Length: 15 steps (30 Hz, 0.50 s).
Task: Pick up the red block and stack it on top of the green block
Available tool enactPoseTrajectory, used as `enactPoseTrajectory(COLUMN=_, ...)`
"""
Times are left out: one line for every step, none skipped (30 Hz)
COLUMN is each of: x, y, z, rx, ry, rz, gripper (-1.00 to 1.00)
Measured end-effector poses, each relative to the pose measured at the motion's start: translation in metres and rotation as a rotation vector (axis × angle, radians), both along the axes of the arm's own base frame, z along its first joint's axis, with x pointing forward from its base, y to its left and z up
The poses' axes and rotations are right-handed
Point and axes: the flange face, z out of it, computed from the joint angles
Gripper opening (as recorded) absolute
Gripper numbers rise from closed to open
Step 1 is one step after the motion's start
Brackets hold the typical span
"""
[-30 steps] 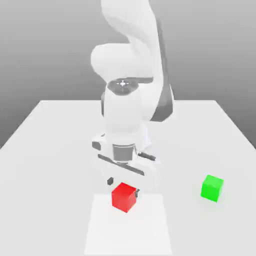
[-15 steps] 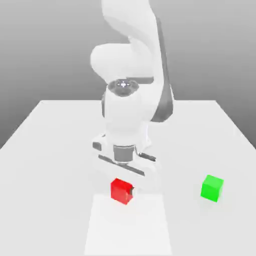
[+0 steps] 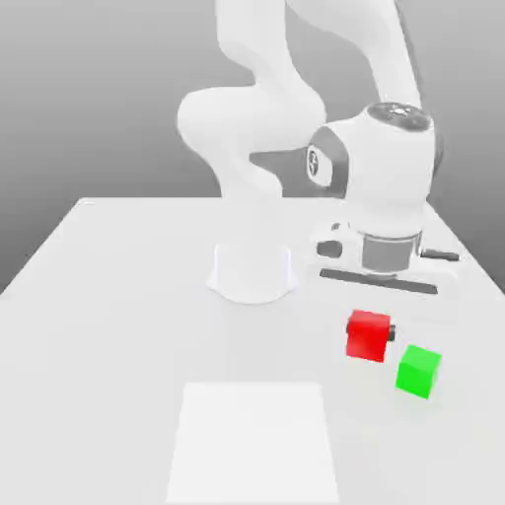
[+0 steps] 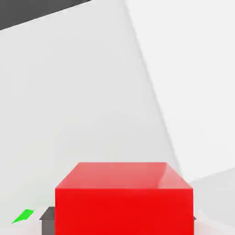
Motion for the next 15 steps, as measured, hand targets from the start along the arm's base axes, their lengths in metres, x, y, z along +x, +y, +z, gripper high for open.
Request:
enactPoseTrajectory(x=-0.008, y=0.015, z=0.002, rx=0.000, ry=0.000, rz=0.025, gripper=-1.00)
enactPoseTrajectory(x=-0.016, y=0.030, z=0.005, rx=0.000, ry=0.000, rz=0.050, gripper=-1.00)
enactPoseTrajectory(x=-0.021, y=0.039, z=0.002, rx=0.000, ry=0.000, rz=0.064, gripper=-1.00)
enactPoseTrajectory(x=-0.023, y=0.043, z=-0.005, rx=-0.001, ry=-0.001, rz=0.071, gripper=-1.00)
enactPoseTrajectory(x=-0.024, y=0.046, z=-0.013, rx=-0.002, ry=-0.001, rz=0.075, gripper=-1.00)
enactPoseTrajectory(x=-0.024, y=0.046, z=-0.022, rx=-0.002, ry=-0.002, rz=0.074, gripper=-1.00)
enactPoseTrajectory(x=-0.024, y=0.047, z=-0.032, rx=-0.003, ry=-0.002, rz=0.074, gripper=-1.00)
enactPoseTrajectory(x=-0.024, y=0.046, z=-0.042, rx=-0.002, ry=-0.002, rz=0.074, gripper=-1.00)
enactPoseTrajectory(x=-0.025, y=0.047, z=-0.052, rx=-0.002, ry=-0.001, rz=0.076, gripper=-1.00)
enactPoseTrajectory(x=-0.026, y=0.047, z=-0.057, rx=-0.001, ry=-0.001, rz=0.078, gripper=1.00)
enactPoseTrajectory(x=-0.026, y=0.047, z=-0.057, rx=-0.001, ry=-0.001, rz=0.078, gripper=1.00)
enactPoseTrajectory(x=-0.026, y=0.047, z=-0.057, rx=-0.001, ry=-0.001, rz=0.078, gripper=1.00)
enactPoseTrajectory(x=-0.026, y=0.047, z=-0.057, rx=-0.001, ry=-0.001, rz=0.078, gripper=1.00)
enactPoseTrajectory(x=-0.026, y=0.047, z=-0.057, rx=-0.001, ry=-0.001, rz=0.078, gripper=1.00)
enactPoseTrajectory(x=-0.026, y=0.047, z=-0.057, rx=-0.001, ry=-0.001, rz=0.078, gripper=1.00)
